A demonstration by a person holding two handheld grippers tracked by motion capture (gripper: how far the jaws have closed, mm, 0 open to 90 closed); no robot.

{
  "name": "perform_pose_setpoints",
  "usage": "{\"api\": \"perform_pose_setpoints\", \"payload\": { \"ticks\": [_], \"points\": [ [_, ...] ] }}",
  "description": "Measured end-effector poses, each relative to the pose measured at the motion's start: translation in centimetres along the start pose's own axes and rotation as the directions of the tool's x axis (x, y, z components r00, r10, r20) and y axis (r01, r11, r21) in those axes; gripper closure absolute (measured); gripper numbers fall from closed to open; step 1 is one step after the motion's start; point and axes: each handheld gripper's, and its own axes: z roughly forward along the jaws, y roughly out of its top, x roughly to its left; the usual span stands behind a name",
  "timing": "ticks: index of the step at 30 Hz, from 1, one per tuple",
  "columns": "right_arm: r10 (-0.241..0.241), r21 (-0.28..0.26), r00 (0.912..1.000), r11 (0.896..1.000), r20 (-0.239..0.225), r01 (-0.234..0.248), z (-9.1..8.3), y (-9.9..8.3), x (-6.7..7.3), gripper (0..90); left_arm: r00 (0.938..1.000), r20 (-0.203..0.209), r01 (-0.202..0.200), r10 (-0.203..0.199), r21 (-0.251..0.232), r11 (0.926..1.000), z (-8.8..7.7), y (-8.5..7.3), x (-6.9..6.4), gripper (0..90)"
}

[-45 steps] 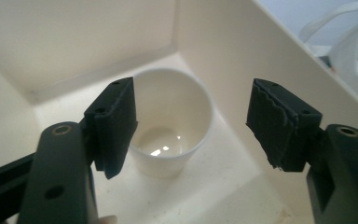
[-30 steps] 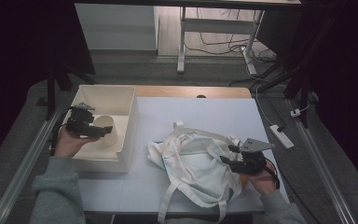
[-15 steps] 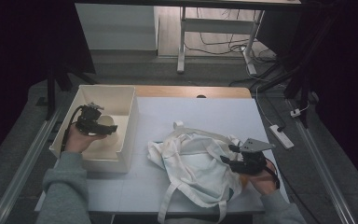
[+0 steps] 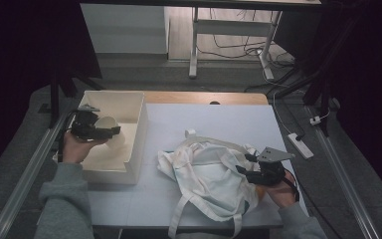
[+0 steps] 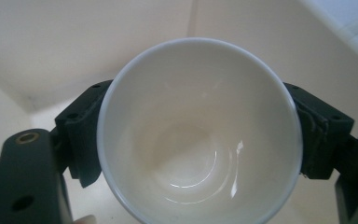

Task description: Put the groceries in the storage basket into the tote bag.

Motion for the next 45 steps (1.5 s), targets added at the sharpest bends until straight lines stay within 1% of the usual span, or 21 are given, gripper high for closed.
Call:
{"api": "perform_pose_setpoints", "payload": {
  "ticks": [3,6,10,12,15,19,20,22,23,25,26,29,31,35,39,43,45],
  "points": [
    [-0.002,-0.003,1.0,1.0,0.001,0.002,0.0,0.1,0.1,43.4,0.9998,0.019,0.009,-0.008,-0.062,0.998,-1.2,0.4,-0.5,19.2],
    [-0.002,-0.005,1.0,1.0,0.001,0.002,-0.1,0.1,0.1,43.4,0.9986,0.051,0.016,-0.01,-0.099,0.995,-1.9,0.6,-0.8,19.3],
    [-0.003,-0.004,1.0,1.0,0.002,0.003,-0.1,0.1,0.1,43.4,0.9978,0.064,0.024,-0.015,-0.146,0.989,-2.7,0.8,-1.1,19.2],
    [-0.002,-0.004,1.0,1.0,0.002,0.002,-0.1,0.1,0.1,43.4,0.9968,0.078,0.03,-0.017,-0.175,0.9841,-3.3,0.9,-1.3,19.3],
    [-0.003,-0.004,1.0,1.0,0.002,0.003,0.0,0.1,0.1,43.4,0.9941,0.107,0.039,-0.016,-0.22,0.9746,-4.2,1.1,-1.7,19.2],
    [-0.004,-0.006,1.0,1.0,0.002,0.004,0.0,0.1,0.1,43.4,0.9897,0.143,0.038,0.001,-0.267,0.9629,-4.9,1.4,-2.5,19.2],
    [-0.004,-0.006,1.0,1.0,0.002,0.005,0.0,0.1,0.2,43.4,0.9873,0.159,0.041,0.004,-0.276,0.9602,-5.1,1.5,-2.8,19.2],
    [-0.004,-0.007,1.0,1.0,0.002,0.004,0.0,0.1,0.2,43.4,0.979,0.204,0.049,0.013,-0.294,0.9545,-5.3,1.7,-3.2,19.2],
    [-0.004,-0.007,1.0,1.0,0.002,0.004,0.0,0.1,0.2,43.4,0.975,0.221,0.051,0.017,-0.3,0.9527,-5.3,1.7,-3.4,19.2],
    [-0.003,-0.008,1.0,1.0,0.002,0.003,0.0,0.1,0.2,43.4,0.969,0.245,0.047,0.03,-0.305,0.9512,-5.3,1.9,-3.9,19.2],
    [-0.006,-0.011,1.0,1.0,0.002,0.006,-0.1,0.1,0.1,43.4,0.9668,0.253,0.045,0.036,-0.308,0.9504,-5.3,2.0,-4.1,19.2],
    [-0.005,-0.017,1.0,1.0,0.0,0.005,-0.1,0.2,0.1,43.3,0.9648,0.257,0.029,0.056,-0.314,0.949,-5.4,2.2,-4.9,19.2],
    [-0.003,-0.017,1.0,1.0,-0.001,0.003,-0.1,0.2,0.2,43.2,0.962,0.264,0.02,0.068,-0.317,0.9481,-5.4,2.4,-5.5,19.2],
    [-0.008,-0.013,1.0,1.0,0.005,0.008,0.0,0.3,0.2,42.9,0.9498,0.299,0.009,0.093,-0.323,0.9465,-5.2,2.7,-6.6,19.2],
    [-0.006,-0.016,1.0,1.0,0.004,0.006,0.0,0.3,0.3,42.8,0.9391,0.325,0.002,0.111,-0.328,0.9448,-4.8,3.1,-7.7,19.2],
    [-0.01,-0.024,0.9999,1.0,0.002,0.01,-0.1,0.4,0.4,42.8,0.9232,0.364,0.0,0.125,-0.323,0.9463,-4.2,3.5,-8.6,19.2],
    [-0.012,-0.029,0.9999,0.999,-0.001,0.012,0.0,0.4,0.4,42.7,0.9182,0.373,-0.009,0.134,-0.319,0.9476,-3.9,3.6,-9.1,19.2]
  ]
}}
